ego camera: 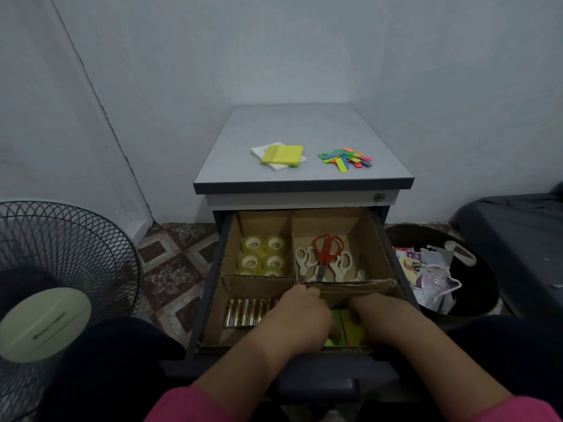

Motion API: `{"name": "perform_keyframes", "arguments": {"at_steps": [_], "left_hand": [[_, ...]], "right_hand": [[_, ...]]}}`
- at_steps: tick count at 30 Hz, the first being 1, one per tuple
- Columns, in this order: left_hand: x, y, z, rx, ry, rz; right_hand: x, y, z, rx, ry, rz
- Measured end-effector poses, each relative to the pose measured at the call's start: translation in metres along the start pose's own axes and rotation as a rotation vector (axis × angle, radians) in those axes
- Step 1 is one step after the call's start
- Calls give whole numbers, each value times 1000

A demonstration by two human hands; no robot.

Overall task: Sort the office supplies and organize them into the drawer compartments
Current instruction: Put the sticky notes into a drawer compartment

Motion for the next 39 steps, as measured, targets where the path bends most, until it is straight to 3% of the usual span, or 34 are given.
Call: {"name": "perform_keyframes", "arguments": {"at_steps": [4,7,13,17,21,26,29,35,39], "left_hand": [[9,6,11,-171,248,7],[29,16,32,-340,522,55],[102,61,88,-778,734,293],[164,76,108,-929,834,499],[231,61,114,-916,899,692],[286,9,106,-611,758,775],[306,-8,100,-522,753,816],[318,-16,103,-556,677,860],[325,-10,99,-676,798,900]], "right_hand": [[1,7,12,-5,-43,3],[-1,15,40,-98,-182,33],[-2,42,126,-575,-528,142],[8,38,173,-810,-651,190],[30,8,220,-939,-555,200],[45,-40,251,-945,-455,157],[40,-57,260,-949,-479,96],[41,-85,268,-745,-378,36],[42,-97,273,-608,-315,-19]]}}
Point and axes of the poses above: each hand's wrist, its own y-axis away from the middle knuckle, its own z-axis out of the back of the hand, x = y × z, the point moved 10 cm from there along -y, towards the middle knuckle, and after that the axes turned 3 degrees about x, right-handed, at the moved point
